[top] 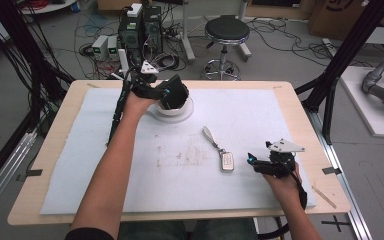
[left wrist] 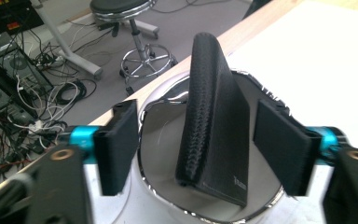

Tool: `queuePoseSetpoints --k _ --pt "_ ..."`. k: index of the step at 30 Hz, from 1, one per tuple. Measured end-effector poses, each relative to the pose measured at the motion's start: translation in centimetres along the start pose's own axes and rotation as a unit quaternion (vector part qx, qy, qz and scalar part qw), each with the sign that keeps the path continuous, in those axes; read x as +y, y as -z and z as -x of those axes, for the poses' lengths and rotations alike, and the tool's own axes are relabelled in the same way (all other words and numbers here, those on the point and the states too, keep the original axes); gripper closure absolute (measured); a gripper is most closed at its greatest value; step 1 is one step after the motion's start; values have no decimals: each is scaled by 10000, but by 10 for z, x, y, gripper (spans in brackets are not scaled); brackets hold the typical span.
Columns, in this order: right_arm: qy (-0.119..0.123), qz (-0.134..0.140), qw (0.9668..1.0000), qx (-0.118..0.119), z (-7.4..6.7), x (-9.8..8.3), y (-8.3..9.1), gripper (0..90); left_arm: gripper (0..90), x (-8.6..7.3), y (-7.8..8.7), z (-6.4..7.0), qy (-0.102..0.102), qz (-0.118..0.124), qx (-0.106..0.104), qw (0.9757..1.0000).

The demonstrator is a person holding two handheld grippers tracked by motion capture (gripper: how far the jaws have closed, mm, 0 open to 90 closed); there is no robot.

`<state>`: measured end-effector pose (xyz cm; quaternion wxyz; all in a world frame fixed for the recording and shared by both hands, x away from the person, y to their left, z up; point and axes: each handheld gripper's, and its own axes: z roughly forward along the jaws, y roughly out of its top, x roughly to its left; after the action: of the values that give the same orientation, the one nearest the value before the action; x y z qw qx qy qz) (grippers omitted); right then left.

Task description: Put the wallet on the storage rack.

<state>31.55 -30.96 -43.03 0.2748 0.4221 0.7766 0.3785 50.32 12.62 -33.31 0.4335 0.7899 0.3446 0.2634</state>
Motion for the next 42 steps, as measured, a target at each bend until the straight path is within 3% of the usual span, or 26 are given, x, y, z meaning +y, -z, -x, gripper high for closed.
queuePoseSetpoints --k 6,9,13,20,23,25,31,34,37,40,42 --pt "36 8 10000 35 -1 1 -1 199 263 5 32 -5 148 323 -68 9993" --pt "31 24 10000 41 -2 2 -1 199 255 1 46 -3 253 288 -194 9991" --pt "94 21 9999 58 -4 3 -2 199 245 -15 61 6 305 170 -289 9990" --pt "49 54 10000 0 -2 4 0 199 238 -49 92 17 574 325 -529 9964" --pt "39 62 10000 8 -1 4 -1 199 238 -62 102 24 598 380 -582 9958" --pt "58 64 10000 13 -1 5 -1 199 237 -76 107 30 654 421 -573 9953" --pt "36 79 10000 -11 -1 5 0 199 235 -118 114 49 932 524 -806 9910" --pt "42 61 10000 -18 0 4 0 199 234 -138 120 54 954 500 -706 9917" --pt "60 45 10000 -12 0 4 -3 199 232 -144 123 54 979 495 -706 9915" --pt "45 53 10000 -10 1 8 -7 199 231 -144 121 56 769 440 -757 9932" --pt "64 52 10000 -31 0 11 -11 199 230 -143 123 58 721 489 -818 9928"
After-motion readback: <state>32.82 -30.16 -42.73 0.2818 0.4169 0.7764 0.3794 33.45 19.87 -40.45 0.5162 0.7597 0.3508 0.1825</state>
